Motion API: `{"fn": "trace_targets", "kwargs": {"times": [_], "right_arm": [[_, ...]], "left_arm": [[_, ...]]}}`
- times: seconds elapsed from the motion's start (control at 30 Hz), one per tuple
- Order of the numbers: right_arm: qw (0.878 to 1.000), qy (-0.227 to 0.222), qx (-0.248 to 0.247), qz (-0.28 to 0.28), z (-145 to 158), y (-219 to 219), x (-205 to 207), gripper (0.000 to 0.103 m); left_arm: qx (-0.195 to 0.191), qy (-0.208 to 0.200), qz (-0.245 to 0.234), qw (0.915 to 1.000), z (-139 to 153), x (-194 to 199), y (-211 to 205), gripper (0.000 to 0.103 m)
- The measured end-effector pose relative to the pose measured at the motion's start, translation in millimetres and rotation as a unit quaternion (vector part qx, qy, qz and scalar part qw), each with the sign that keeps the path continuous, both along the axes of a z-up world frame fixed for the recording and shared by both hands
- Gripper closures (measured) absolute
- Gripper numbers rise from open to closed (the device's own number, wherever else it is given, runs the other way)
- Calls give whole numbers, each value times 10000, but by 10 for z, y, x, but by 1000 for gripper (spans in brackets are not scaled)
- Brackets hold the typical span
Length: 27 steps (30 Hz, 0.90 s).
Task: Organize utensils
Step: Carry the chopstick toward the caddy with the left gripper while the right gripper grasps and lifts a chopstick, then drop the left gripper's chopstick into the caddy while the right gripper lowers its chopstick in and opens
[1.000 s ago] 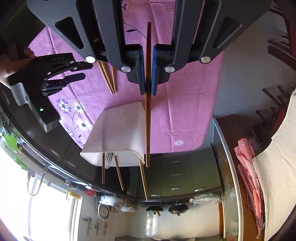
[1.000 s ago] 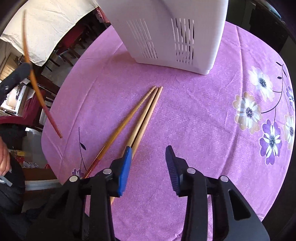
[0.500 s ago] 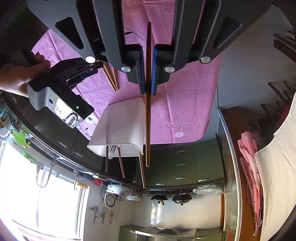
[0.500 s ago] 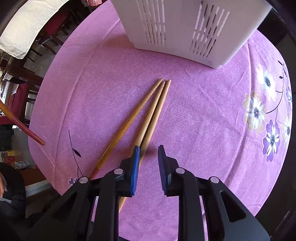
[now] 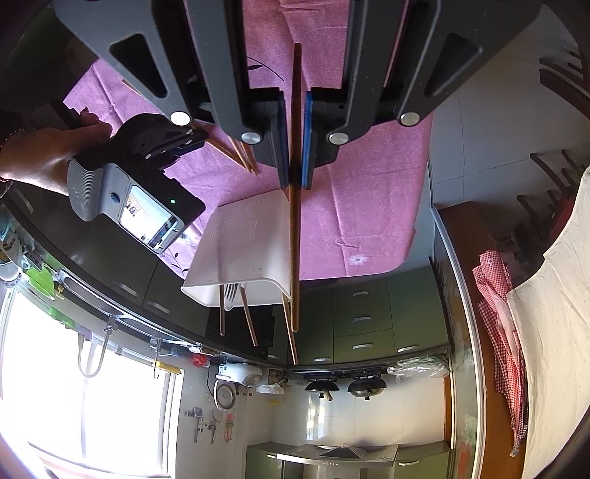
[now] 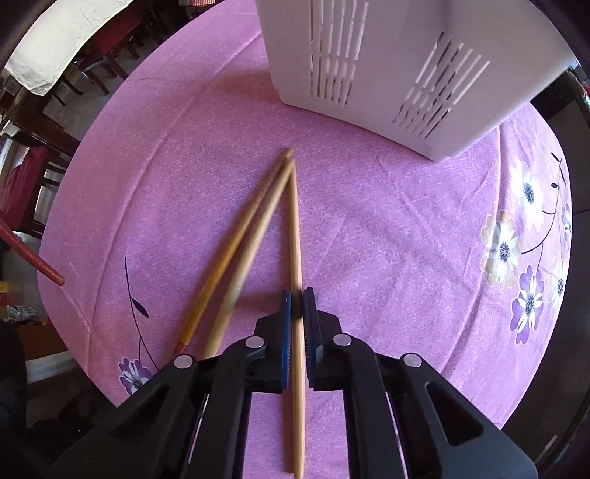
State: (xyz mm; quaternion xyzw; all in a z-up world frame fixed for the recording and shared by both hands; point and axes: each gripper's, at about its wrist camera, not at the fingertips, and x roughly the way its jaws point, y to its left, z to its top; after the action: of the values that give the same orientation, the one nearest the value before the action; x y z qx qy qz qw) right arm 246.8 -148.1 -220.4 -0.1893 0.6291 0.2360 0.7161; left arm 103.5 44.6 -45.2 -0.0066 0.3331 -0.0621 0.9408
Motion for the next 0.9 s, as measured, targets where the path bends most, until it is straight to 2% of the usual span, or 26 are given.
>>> {"fn": "trace_targets", "kwargs": {"times": [0.07,0.2,0.33,0.47,0.67,0.8,0.9], "right_arm": [[9993,-53,358,-75,100,-150,-50,96],[9905,-570,1234,-192,548,-489,-234,96],[9713,-1220,2026,-244,1111,-848,-492,96],[9486,-1847,2562,-201,1680,-1144,-654,96],[9186,-2586,2984,-146,2532,-1297,-420,96],[9051,-2829,3169,-181,2977,-1331,-225,96],[8988,-2964,3223,-232,3223,-1338,-48,96]], "left_arm": [[-21,-14,17,10000,33,-1,1,96],[-118,-115,15,9999,162,-4,9,96],[-182,-334,-32,9993,402,35,-32,96],[-263,-673,-138,9973,719,139,-124,96],[-362,-1260,-221,9911,1197,439,-287,96],[-510,-1651,-225,9847,1424,661,-363,96],[-565,-1842,-156,9811,1460,864,-406,96]]}}
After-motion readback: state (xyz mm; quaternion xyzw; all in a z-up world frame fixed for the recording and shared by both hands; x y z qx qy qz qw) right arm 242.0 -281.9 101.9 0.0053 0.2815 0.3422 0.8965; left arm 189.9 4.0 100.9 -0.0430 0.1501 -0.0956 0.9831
